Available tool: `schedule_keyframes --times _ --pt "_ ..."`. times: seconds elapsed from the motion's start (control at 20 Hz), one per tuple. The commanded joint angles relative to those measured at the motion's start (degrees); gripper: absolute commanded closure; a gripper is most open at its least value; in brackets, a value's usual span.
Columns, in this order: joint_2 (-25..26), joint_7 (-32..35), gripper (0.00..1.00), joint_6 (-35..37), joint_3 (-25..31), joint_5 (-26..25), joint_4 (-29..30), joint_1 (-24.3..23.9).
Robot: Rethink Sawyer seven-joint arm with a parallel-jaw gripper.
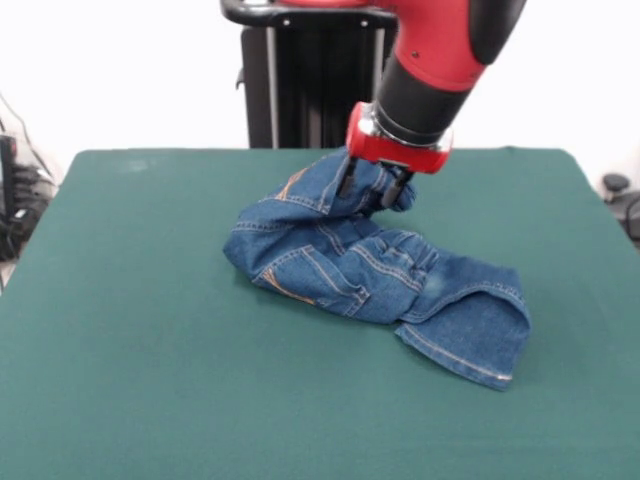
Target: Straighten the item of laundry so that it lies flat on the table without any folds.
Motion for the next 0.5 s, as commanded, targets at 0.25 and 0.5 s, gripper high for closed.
schedule_keyframes --times 0.25,0.5 --pt "2.36 4.33 0.0 11.31 7.16 -1.11 -2.76 -1.35" --pt "1.96 4.03 0.0 11.89 7.14 -1.61 -2.81 -1.36"
